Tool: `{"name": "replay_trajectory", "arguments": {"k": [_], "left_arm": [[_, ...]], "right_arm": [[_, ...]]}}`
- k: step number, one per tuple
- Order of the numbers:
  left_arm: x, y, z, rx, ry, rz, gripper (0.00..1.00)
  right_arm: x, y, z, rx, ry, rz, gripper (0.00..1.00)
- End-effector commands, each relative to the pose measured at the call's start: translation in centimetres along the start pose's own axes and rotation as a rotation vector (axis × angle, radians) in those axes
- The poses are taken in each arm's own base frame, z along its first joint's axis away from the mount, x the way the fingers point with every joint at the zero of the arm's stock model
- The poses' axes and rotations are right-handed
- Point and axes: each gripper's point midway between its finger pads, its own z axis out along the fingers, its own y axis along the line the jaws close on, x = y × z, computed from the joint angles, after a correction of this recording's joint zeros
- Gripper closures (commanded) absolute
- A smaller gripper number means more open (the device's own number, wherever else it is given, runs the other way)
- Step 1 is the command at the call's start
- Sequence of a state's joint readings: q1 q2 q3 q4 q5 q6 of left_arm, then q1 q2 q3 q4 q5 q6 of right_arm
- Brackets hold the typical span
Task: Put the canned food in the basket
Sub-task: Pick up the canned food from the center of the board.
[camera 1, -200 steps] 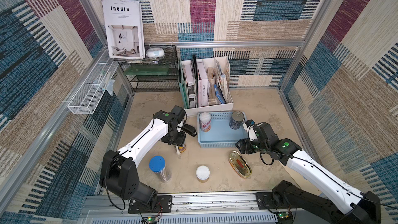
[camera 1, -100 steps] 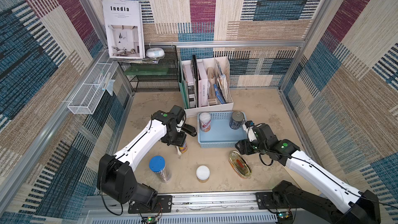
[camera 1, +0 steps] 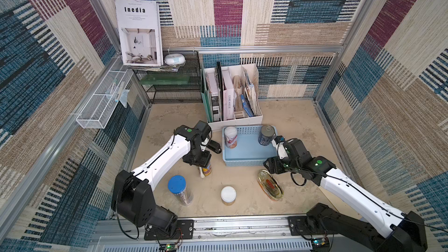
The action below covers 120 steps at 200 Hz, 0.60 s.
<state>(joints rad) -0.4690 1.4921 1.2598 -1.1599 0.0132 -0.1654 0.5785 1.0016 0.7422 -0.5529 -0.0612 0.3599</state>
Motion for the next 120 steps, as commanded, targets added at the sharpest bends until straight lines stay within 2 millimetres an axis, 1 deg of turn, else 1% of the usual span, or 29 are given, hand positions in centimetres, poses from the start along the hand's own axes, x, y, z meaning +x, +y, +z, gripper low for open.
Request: {"name": "replay_trajectory", "arguments": {"k": [1,38,79,100,120], "left_arm": [[-0.7,-0.4,-1.4,0.0,-0.056,0.008,0.62],[-0.5,-1.5,-3.8,0.004,-0.084,0.043,0.63],[-0.6,-3.4,-7.4,0.026,-0.137,0.107,0.63],[-1.0,-4.2,-9.2,0.035,-0.169,0.135,0.63],[-1.5,-4.9,-10.4,0.046,-0.189,0.158,0.65]], "right_arm": [[-0.2,0.2,0.1,-0.01,-0.007,0.002,0.2],[-0.3,0.3,0.2,-0.013,-0.009,0.001,0.2],[-0.2,0.4,0.7,-0.021,0.001,0.003,0.2],[-0.2,0.5,0.7,-0.025,-0.002,0.005,0.2],[-0.2,0.5,0.7,-0.026,-0.003,0.006,0.2]]}}
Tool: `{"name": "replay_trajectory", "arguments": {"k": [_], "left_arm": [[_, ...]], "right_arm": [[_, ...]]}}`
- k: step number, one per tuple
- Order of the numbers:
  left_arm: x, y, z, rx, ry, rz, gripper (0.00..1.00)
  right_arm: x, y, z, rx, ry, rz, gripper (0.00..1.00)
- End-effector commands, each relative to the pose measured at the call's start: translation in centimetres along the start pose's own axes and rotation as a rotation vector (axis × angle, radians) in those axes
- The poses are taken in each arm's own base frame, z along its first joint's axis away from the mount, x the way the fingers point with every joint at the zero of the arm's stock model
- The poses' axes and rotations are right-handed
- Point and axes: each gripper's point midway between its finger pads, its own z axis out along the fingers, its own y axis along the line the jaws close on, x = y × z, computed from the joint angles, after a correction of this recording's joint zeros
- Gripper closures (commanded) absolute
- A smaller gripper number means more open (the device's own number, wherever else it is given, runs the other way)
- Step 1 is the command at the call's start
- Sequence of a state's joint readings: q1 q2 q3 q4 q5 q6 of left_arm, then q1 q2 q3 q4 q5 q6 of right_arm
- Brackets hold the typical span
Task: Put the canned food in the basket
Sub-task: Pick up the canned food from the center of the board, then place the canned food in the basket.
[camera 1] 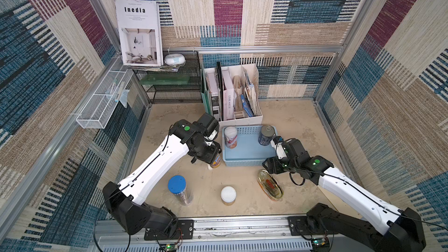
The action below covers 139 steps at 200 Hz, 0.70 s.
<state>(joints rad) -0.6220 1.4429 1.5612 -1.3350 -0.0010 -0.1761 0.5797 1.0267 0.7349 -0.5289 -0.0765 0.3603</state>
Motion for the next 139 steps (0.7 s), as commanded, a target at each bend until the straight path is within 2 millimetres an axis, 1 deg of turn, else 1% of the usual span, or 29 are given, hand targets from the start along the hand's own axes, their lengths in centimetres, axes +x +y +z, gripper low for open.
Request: {"name": "replay_trajectory", "arguments": {"k": [1,27,64,108,139], "left_arm": [[-0.6,-0.4,-1.2,0.001,-0.022,0.018,0.65],[-1.8,-1.6,-2.0,0.01,-0.043,0.058,0.65],[-3.8,-3.6,-1.9,0.018,-0.052,0.127,0.65],[-6.5,-5.3,-0.7,0.013,-0.051,0.186,0.66],[-8.9,-6.1,0.6,0.001,-0.051,0.224,0.67]], "right_arm": [[-0.3,0.3,0.0,-0.013,-0.016,0.006,0.2],[-0.1,0.2,0.0,-0.012,-0.011,0.008,0.2],[0.1,0.1,0.1,-0.011,-0.009,0.012,0.2],[0.1,0.1,-0.1,-0.012,-0.014,0.014,0.2],[0.2,0.1,0.0,-0.012,-0.01,0.013,0.2]]}}
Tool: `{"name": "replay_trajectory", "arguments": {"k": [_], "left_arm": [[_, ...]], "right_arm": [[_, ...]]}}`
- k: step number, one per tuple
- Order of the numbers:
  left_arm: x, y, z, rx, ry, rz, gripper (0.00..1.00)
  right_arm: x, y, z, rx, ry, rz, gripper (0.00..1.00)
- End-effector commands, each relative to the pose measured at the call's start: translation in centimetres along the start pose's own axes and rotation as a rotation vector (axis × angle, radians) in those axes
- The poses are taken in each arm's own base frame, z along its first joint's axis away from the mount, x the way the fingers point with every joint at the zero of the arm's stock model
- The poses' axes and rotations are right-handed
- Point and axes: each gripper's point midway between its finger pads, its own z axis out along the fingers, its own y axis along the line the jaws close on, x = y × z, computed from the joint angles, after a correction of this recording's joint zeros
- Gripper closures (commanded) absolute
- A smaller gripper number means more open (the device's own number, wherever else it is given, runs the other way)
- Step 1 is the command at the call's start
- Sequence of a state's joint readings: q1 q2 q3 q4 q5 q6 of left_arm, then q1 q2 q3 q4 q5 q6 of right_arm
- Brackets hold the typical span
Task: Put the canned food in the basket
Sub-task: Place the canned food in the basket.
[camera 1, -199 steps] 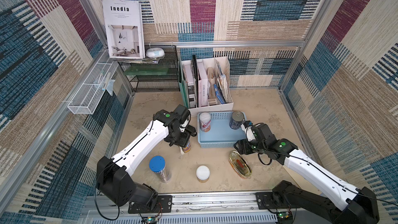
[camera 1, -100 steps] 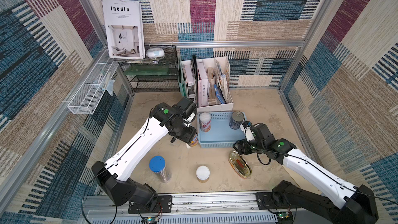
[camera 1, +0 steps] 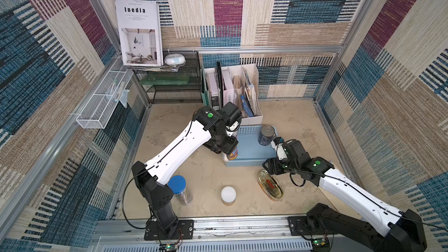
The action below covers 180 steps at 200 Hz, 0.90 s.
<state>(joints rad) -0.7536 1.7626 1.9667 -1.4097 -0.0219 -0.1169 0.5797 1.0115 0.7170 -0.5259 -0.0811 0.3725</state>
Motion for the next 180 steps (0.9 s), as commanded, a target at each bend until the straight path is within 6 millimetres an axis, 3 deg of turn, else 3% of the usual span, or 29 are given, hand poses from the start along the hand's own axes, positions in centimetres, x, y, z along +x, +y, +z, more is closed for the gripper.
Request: {"name": "replay_trajectory", "arguments": {"k": [1,35,93,139,180], "left_arm": [[-2.1,0.0,0.4,-0.019,-0.038,0.04,0.67],[-4.1,0.3,3.2,-0.058,-0.004,0.073,0.68],[-4.7,0.5,7.9,-0.082,0.067,0.08,0.72],[-3.6,1.4,10.0,-0.119,0.101,0.063,0.72],[-2.8,2.5,10.9,-0.14,0.106,0.025,0.67]], "right_arm": [[-0.2,0.1,0.0,-0.007,-0.011,0.0,0.2],[-0.2,0.1,0.0,-0.006,-0.013,-0.002,0.2],[0.0,0.2,0.0,-0.013,-0.012,-0.009,0.2],[0.1,0.1,0.1,-0.013,-0.009,-0.011,0.2],[0.1,0.2,0.2,-0.016,-0.008,-0.01,0.2]]}}
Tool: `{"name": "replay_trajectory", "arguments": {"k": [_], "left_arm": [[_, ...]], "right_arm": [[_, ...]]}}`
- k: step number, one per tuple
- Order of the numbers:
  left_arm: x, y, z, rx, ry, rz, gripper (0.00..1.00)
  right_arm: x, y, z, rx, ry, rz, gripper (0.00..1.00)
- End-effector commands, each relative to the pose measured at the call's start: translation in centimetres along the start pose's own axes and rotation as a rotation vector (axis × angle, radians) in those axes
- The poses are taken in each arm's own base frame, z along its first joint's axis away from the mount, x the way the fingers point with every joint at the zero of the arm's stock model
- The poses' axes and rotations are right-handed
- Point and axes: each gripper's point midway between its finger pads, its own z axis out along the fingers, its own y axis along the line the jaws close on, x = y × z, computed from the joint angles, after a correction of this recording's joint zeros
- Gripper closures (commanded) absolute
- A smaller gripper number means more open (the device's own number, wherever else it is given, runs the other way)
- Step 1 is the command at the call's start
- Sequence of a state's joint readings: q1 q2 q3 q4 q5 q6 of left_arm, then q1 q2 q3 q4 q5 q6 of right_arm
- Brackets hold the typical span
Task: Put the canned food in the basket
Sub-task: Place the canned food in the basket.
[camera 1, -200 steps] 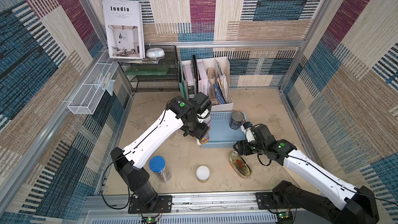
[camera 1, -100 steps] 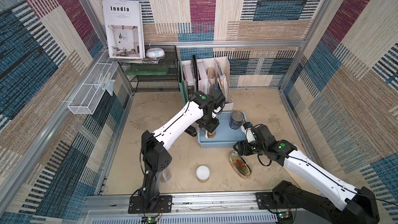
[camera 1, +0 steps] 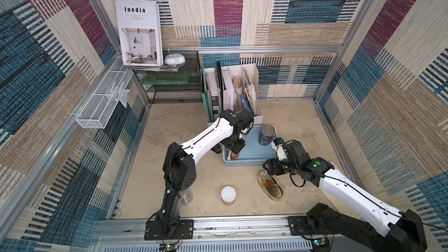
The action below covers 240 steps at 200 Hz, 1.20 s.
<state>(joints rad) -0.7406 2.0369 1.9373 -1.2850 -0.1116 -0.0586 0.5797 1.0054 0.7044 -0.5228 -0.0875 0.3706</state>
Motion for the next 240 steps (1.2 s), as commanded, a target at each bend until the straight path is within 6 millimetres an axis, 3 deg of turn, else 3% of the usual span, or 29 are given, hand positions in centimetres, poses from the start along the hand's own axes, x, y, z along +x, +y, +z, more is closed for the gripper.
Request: {"name": "replay_trajectory", "arguments": {"k": [1,33,95,163,188,240], "left_arm": [[-0.8,1.1,-0.5,-0.033,-0.061,-0.039,0.66],[-0.3,1.5,0.2,-0.043,-0.046,-0.046,0.5],[0.6,1.9,1.0,-0.044,-0.034,-0.06,0.3],[0.4,2.2,-0.8,-0.043,-0.09,-0.083,0.11],[0.2,1.8,-2.8,-0.013,-0.148,-0.099,0.01],[1.0,0.9,-8.9,0.043,-0.299,-0.113,0.01]], "right_arm": [[-0.3,0.2,0.1,-0.011,-0.013,-0.009,0.2],[-0.3,0.3,0.0,-0.011,-0.013,-0.007,0.19],[-0.5,0.3,0.0,-0.01,-0.009,-0.002,0.18],[-2.1,1.8,-1.7,-0.026,-0.03,-0.049,0.16],[-0.3,2.2,-1.8,0.007,0.037,-0.064,0.15],[5.6,2.2,-1.4,0.101,0.196,-0.039,0.15]]}}
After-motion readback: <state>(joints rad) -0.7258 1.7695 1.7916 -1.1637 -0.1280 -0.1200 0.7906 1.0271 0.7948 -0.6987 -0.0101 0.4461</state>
